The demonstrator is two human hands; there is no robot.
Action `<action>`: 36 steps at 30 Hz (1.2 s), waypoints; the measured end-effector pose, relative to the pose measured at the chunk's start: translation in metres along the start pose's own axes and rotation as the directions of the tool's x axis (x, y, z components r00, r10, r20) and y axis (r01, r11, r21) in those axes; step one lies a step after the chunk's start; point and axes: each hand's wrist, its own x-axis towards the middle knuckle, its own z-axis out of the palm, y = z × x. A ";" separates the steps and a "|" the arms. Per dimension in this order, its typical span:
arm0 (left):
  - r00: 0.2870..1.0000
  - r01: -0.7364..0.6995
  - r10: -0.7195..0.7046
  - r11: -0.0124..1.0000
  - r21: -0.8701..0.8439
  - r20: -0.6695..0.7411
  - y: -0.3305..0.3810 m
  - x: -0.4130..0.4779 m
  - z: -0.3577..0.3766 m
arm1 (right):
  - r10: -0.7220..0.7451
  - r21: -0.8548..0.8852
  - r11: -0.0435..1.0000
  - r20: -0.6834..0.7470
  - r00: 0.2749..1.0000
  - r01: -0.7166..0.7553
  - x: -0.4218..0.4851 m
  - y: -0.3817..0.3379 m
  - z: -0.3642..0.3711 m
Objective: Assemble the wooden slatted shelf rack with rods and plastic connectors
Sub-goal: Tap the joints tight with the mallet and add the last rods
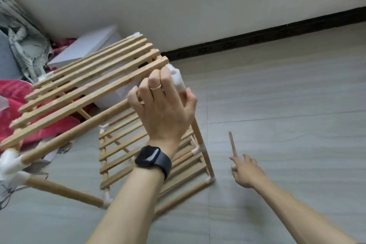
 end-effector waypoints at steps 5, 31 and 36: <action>0.997 -0.014 0.012 1.000 -0.028 -0.075 0.003 0.004 0.018 | 0.036 -0.244 0.970 0.065 0.997 -0.019 0.038 -0.002 0.026; 0.752 0.174 0.035 0.952 -0.251 0.658 -0.064 0.015 -0.121 | -0.258 0.639 0.433 -0.588 0.767 0.636 -0.254 -0.123 -0.279; 0.815 0.097 0.005 0.985 -0.145 0.579 -0.058 0.006 -0.118 | -0.298 0.619 0.578 -0.448 0.843 0.533 -0.257 -0.143 -0.289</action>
